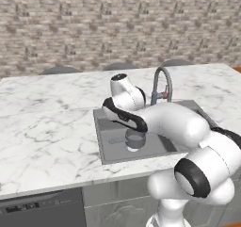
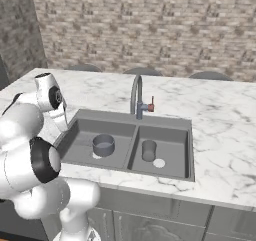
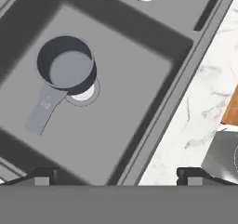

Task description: Move any existing items from the left basin to the right basin for drying. Then move the measuring cup from the counter to the left basin of the sink for washing.

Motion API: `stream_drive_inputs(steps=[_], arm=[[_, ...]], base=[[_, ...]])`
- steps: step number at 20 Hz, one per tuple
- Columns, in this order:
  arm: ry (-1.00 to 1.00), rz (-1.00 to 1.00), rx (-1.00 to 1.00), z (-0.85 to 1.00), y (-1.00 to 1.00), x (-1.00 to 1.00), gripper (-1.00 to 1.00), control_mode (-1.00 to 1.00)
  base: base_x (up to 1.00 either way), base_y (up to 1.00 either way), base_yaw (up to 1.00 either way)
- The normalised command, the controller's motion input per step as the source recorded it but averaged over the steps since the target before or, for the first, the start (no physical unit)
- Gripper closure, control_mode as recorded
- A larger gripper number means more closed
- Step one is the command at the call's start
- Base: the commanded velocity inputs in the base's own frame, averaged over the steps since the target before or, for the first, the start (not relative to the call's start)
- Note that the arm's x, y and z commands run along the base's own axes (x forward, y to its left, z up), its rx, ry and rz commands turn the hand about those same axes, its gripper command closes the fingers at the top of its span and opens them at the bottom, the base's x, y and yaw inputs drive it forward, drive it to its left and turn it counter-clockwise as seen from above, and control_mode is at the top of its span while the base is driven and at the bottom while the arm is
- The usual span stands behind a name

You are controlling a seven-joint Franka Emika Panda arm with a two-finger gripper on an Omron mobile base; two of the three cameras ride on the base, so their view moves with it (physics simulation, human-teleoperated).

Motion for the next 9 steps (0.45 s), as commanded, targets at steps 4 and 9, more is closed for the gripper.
stream_drive_inputs(steps=[4,9], arm=[[-0.08,0.22,-0.35,0.91,0.0,-0.79,-1.0,-1.0],[0.0,0.19,-0.26,0.84,0.0,-0.58,-1.0,-1.0]], base=[[0.0,0.0,0.0],[0.0,0.0,0.0]])
